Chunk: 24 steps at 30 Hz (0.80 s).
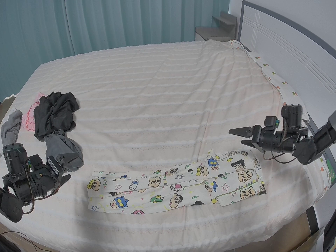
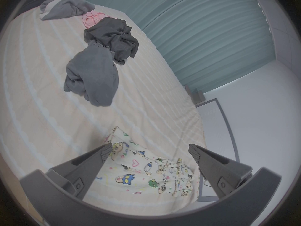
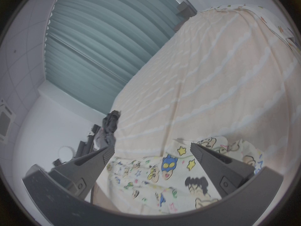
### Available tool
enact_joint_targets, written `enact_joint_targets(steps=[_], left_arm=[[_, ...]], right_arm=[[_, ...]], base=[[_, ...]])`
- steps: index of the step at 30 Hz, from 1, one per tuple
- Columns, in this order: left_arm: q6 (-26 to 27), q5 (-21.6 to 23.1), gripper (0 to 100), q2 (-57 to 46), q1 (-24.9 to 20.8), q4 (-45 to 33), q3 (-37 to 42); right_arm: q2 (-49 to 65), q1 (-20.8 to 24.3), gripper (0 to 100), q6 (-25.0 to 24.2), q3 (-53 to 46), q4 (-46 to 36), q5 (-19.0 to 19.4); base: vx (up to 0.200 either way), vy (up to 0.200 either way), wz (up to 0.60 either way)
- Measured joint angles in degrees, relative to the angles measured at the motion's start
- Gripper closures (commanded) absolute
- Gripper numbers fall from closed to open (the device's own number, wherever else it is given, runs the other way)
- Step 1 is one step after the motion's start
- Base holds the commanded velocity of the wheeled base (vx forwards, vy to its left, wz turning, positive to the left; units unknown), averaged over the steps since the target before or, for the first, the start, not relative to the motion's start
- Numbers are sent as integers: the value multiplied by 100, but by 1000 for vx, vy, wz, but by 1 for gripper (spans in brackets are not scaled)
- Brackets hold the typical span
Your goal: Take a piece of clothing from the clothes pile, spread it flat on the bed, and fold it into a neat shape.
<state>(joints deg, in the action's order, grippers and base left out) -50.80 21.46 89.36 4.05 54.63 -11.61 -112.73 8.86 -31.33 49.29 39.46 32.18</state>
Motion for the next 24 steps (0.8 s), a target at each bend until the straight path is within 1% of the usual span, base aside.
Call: enact_joint_targets(steps=[3, 6, 9, 14, 24], left_arm=[[-202, -49, 0, -129, -135, 2, -2], [-284, -68, 0, -140, -207, 4, 15], [-304, -77, 0, -91, -256, 15, 26], [-306, -79, 0, -57, -276, 24, 45], [-296, -90, 0, -49, -286, 22, 59]], right_arm=[[-389, 301, 0, -50, 302, -76, -528], [-679, 516, 0, -83, 482, -257, -720], [-900, 602, 0, -90, 532, -312, -780], [-1059, 561, 0, -72, 388, -304, -789], [-867, 502, 0, -28, -260, -172, -794]], base=[[0, 0, 0], [0, 0, 0], [0, 0, 0], [0, 0, 0], [0, 0, 0]])
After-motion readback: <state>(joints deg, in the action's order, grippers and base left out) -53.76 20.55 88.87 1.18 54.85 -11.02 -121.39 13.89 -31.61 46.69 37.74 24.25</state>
